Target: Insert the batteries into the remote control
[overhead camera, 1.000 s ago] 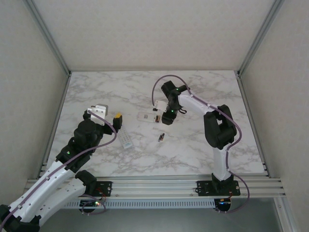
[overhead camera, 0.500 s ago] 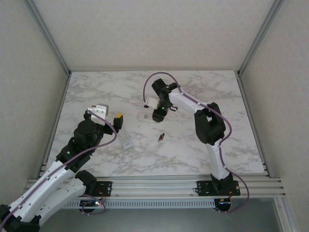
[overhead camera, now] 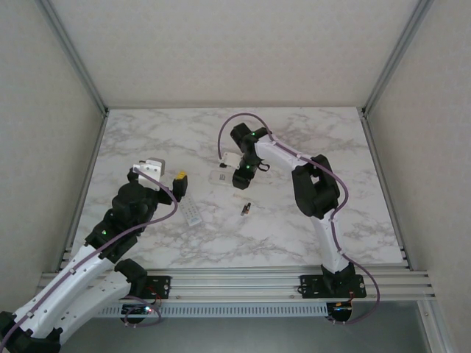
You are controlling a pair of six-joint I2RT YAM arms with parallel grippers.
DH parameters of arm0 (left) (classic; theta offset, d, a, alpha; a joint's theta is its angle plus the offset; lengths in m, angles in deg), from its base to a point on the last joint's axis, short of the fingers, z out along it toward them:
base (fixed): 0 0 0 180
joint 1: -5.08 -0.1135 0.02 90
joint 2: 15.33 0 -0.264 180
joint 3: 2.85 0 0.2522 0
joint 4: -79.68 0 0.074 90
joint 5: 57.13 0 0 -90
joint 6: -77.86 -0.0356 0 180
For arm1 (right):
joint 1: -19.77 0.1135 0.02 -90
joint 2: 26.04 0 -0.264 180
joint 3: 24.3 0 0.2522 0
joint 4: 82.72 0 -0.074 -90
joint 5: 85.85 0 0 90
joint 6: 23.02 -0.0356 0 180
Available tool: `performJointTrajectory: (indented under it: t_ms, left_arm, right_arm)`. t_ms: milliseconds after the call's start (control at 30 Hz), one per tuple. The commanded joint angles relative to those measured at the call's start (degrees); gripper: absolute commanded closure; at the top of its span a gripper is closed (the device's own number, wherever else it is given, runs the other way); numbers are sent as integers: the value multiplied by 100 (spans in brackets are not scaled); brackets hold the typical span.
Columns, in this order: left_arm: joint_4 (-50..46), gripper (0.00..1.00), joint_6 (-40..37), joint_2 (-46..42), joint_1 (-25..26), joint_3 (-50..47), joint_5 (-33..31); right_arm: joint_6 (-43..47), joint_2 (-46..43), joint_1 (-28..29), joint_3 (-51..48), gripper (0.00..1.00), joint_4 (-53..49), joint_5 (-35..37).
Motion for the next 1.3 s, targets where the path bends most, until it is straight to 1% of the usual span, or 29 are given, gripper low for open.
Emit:
performJointTrajectory:
  t_ms: [0, 133, 333, 433, 500, 567, 700, 833, 900, 967, 1000, 1067, 1100, 1167, 1200, 1267]
  left_arm:
    - [127, 0, 86, -75, -64, -65, 31]
    - [125, 0, 145, -63, -64, -49, 66]
    - [135, 0, 152, -57, -68, -47, 68]
    - [152, 0, 162, -53, -68, -47, 65]
    - [155, 0, 169, -46, -64, -57, 62]
    - [164, 0, 192, -42, -68, -57, 61]
    - [207, 0, 284, -21, -71, -48, 62]
    - [227, 1, 474, 139, -89, 56, 107]
    - [131, 1, 642, 341, -161, 230, 211]
    - [13, 0, 949, 654, -345, 470, 378]
    - [-39, 0, 1106, 858, -524, 620, 591]
    - [-136, 0, 1356, 1351, -967, 915, 1216]
    - [-211, 0, 1515, 1697, -1209, 1107, 1516]
    - [-514, 0, 1793, 2504, -1634, 1620, 2107]
    - [-763, 2, 1888, 2950, -1772, 1964, 2313]
    - [-1174, 7, 1842, 3756, -1828, 2508, 2659]
  right_arm:
    - [-23, 169, 32, 191, 47, -117, -78]
    - [34, 288, 40, 260, 47, -106, 67]
    - [51, 359, 37, 317, 45, -133, 62]
    - [108, 306, 47, 283, 41, -140, 32]
    - [166, 274, 41, 259, 35, -172, 50]
    - [181, 202, 43, 231, 32, -177, 56]
    - [7, -88, 36, 132, 28, 12, 53]
    - [-448, -481, 25, -84, 27, 224, -48]
    - [-1029, -775, -16, -248, 27, 377, -95]
    - [-2161, -1203, -113, -611, 27, 860, -151]
    - [-3007, -1479, -182, -908, 27, 1230, -225]
    - [-4849, -2030, -237, -1722, 28, 2106, -274]
    - [-5932, -2327, -225, -2218, 28, 2588, -257]
    - [-7560, -2657, -207, -2951, 29, 2935, 73]
    - [-8122, -2760, -207, -3256, 30, 3074, 180]
    - [-8687, -2807, -198, -3611, 35, 3344, 217]
